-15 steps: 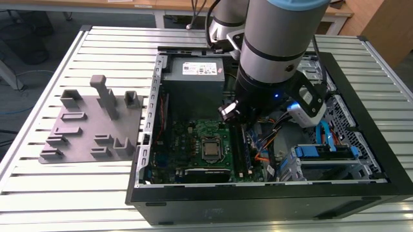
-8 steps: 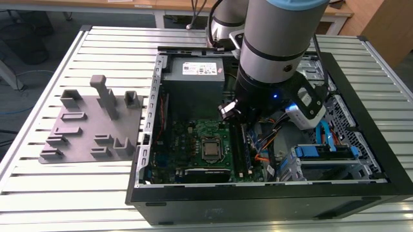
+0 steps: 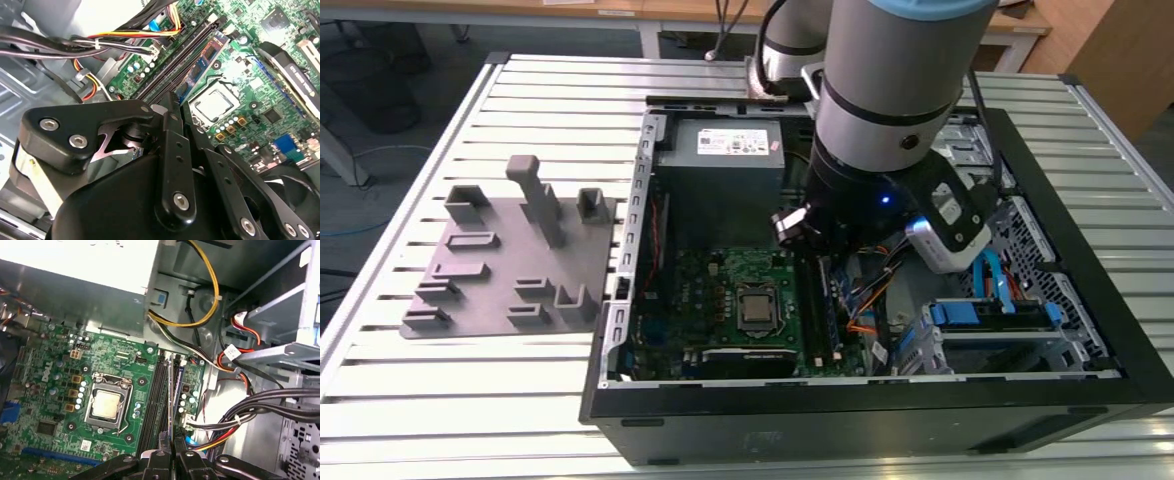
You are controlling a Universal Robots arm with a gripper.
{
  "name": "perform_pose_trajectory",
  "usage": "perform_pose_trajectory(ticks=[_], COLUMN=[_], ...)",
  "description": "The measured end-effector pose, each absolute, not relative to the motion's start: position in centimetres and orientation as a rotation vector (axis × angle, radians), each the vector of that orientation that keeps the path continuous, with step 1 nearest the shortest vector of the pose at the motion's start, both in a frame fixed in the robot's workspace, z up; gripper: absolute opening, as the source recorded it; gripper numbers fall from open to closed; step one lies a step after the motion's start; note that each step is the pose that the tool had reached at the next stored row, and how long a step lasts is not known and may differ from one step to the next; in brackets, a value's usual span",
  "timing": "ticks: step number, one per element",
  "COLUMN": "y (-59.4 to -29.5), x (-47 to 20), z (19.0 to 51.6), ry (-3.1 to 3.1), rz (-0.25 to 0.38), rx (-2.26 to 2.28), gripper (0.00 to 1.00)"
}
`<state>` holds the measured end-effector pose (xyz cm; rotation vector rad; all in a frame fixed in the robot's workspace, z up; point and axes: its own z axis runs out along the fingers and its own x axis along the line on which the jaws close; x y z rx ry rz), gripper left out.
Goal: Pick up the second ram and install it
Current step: 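Insert the second ram into the second slot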
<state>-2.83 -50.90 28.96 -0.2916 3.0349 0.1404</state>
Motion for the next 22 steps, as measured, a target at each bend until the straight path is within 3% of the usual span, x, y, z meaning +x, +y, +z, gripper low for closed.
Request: perform_pose_trajectory(ticks=[22], y=[-50.9], x=[-2.83], z=[28.95], ry=[3.04], rz=[0.124], rx=[0.033], gripper=[0.14])
